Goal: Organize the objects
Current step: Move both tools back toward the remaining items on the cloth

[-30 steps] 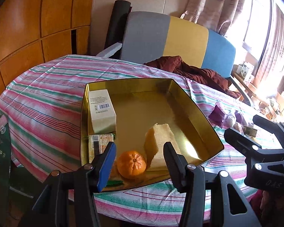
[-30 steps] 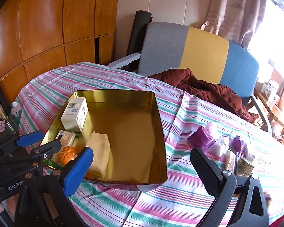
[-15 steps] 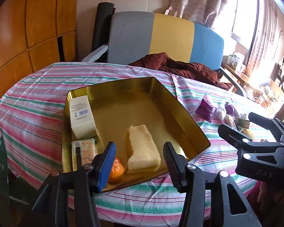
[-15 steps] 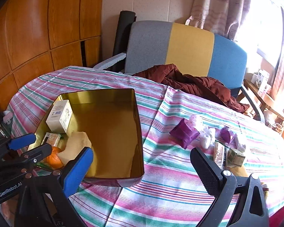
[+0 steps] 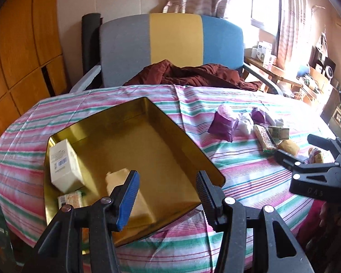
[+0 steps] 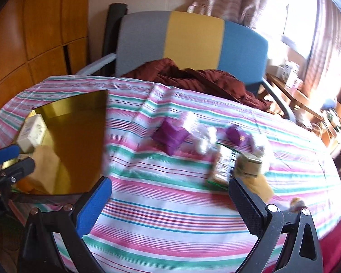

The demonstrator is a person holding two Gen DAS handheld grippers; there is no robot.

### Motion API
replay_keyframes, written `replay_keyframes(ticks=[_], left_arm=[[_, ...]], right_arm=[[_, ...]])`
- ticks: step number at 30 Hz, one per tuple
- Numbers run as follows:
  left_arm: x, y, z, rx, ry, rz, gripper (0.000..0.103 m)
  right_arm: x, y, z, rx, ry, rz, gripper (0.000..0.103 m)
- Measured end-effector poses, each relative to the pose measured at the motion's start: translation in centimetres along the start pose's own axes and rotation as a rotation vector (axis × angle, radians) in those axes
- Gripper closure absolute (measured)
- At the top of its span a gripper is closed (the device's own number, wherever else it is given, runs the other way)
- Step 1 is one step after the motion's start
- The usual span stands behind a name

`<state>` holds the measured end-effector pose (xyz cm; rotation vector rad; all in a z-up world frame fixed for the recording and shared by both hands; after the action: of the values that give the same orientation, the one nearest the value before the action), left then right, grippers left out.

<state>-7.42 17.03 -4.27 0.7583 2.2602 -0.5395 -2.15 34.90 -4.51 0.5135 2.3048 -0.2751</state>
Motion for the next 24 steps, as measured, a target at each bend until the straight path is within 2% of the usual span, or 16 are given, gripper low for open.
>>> replay_keyframes(ticks=[7,13,20,24], left_arm=[[0.9,3.1,-1.7,0.117,0.015,0.005,0.050],[1.3,5.5,-3.0,0.212,0.038,-0.008,0.050],[2.4,7.8,-3.9,0.278,0.028,0.015,0.050],[3.0,8.9,-4.2,0.304,0.023,0.028,0.050]], right_arm=[[0.2,8.9,-0.3,0.104,-0.006,0.142,0.000],[-0.4,15.6,-0.8,0.203,-0.007,0.229,0.000],[-0.7,20.6,-1.1,0.319,-0.023,0.258,0.000],[0.1,22.7,-0.6,0.452,-0.065,0.196,0.000]])
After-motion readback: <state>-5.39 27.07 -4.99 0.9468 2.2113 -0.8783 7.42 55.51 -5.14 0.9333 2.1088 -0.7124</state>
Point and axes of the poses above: each gripper's, at about its wrist camera, not at the fingertips, and x roughly the way its jaws point, y to its right, z to its underside, the point moved 7 cm from there along x, roughly the way its jaws point, and after that the axes turned 13 degrees about x, right-handed, at the moved point
